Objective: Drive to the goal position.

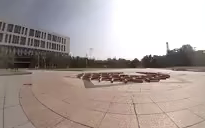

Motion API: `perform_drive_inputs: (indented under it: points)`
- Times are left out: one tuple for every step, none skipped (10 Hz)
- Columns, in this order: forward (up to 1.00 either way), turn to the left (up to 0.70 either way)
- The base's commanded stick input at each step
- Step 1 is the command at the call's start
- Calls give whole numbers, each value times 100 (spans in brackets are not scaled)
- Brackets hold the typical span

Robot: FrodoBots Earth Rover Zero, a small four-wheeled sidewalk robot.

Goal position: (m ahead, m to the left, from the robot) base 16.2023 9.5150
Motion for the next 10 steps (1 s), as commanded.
perform_drive_inputs:
  points:
    - [4,0]
    - [4,0]
    - [4,0]
    - [4,0]
    - [5,0]
    - [5,0]
    - [4,0]
    - [4,0]
    - [4,0]
    - [5,0]
